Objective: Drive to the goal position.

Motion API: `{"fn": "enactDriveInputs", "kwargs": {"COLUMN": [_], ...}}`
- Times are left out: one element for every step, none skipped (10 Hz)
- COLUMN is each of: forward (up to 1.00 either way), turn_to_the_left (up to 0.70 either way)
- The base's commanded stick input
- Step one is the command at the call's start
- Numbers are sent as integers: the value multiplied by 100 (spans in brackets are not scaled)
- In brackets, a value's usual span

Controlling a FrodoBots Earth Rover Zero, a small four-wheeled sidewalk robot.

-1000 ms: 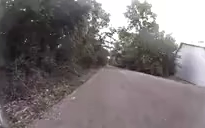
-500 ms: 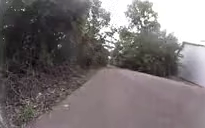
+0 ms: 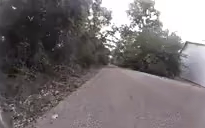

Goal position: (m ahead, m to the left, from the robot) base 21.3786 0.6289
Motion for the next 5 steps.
{"fn": "enactDriveInputs", "kwargs": {"forward": [70, 70, 70, 70, 70], "turn_to_the_left": [-13, 0, 0, 0, 0]}}
